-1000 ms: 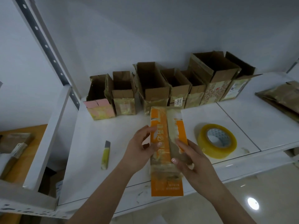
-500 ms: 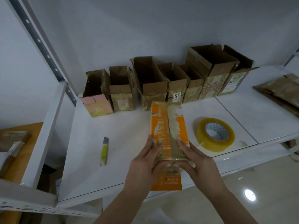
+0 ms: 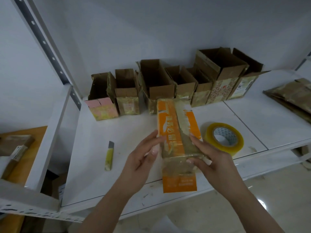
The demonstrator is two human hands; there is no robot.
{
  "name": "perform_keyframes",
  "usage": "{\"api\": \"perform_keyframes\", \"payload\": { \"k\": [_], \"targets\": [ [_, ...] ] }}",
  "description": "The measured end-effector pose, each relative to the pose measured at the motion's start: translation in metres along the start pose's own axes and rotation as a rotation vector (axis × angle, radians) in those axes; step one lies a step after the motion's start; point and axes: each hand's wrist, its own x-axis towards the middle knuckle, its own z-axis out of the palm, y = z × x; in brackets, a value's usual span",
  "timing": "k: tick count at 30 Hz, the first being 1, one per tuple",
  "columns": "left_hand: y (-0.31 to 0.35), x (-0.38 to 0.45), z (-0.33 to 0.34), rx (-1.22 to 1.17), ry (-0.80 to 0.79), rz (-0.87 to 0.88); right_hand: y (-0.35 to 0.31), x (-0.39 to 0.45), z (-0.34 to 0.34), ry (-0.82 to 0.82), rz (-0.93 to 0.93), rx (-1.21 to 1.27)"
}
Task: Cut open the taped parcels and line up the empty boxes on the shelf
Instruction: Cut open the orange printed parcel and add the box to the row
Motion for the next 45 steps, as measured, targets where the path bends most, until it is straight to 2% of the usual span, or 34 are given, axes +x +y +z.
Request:
{"api": "perform_keyframes", "payload": {
  "k": [5,9,18,22,28,35,39,41,45],
  "targets": [
    [0.011,0.012,0.001,0.03,-0.108,0.122,-0.027,0.01,-0.023,0.05,0.052,0.071],
    [0.021,0.022,0.005,-0.016,-0.11,0.16,-0.037,0.018,-0.04,0.072,0.086,0.121],
    [0.046,0.022,0.021,0.046,0.003,0.112,-0.046,0.017,-0.038,0.09,0.13,0.177],
    [0.052,0.02,0.029,0.251,0.14,0.128,-0.047,0.014,-0.033,0.086,0.126,0.218],
    [0.05,0.022,0.025,0.315,0.129,0.144,-0.049,0.013,-0.031,0.085,0.12,0.254],
    [0.048,0.021,0.018,0.331,0.244,0.164,-0.046,0.011,-0.022,0.101,0.032,0.264],
    [0.055,0.022,0.007,0.276,0.315,0.115,-0.045,0.009,-0.026,0.12,0.137,0.521],
    [0.061,0.02,0.004,0.222,0.332,0.11,-0.044,0.011,-0.025,0.177,0.15,0.499],
    [0.069,0.016,0.012,0.189,0.321,0.093,-0.053,0.014,-0.006,0.151,0.068,0.498]
  ]
}}
